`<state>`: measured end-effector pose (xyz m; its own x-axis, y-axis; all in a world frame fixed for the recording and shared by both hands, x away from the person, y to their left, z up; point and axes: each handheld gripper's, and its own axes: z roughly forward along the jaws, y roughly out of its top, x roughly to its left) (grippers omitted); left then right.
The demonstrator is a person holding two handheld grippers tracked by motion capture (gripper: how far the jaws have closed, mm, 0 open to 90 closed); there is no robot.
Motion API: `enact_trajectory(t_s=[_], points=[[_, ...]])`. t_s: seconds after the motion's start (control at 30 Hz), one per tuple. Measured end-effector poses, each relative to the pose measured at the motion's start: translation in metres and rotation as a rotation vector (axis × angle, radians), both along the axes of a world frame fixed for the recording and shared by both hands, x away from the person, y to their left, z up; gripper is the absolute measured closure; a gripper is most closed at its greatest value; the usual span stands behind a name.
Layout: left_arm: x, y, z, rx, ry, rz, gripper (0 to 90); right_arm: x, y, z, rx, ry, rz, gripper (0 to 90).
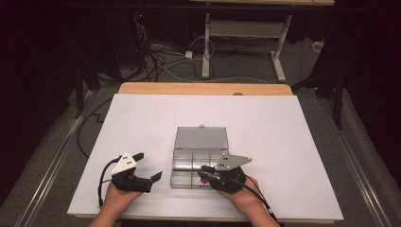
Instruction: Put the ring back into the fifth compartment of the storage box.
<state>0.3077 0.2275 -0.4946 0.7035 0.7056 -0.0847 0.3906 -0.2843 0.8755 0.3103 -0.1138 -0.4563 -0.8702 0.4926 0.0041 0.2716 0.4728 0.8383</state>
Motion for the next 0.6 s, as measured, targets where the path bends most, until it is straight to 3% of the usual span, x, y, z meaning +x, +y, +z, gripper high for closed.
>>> enact_trajectory(t_s=[0.33, 0.47, 0.6], points=[[0.000, 0.000, 0.000, -0.001, 0.000, -0.002, 0.0, 0.004, -0.020, 0.002, 0.063, 0.039, -0.040, 53.3], [0.000, 0.000, 0.000, 0.000, 0.000, -0.002, 0.0, 0.002, -0.024, 0.002, 0.056, 0.007, -0.071, 40.6], [0.000, 0.000, 0.000, 0.000, 0.000, -0.002, 0.0, 0.002, -0.031, 0.001, 0.074, 0.004, -0.089, 29.1]])
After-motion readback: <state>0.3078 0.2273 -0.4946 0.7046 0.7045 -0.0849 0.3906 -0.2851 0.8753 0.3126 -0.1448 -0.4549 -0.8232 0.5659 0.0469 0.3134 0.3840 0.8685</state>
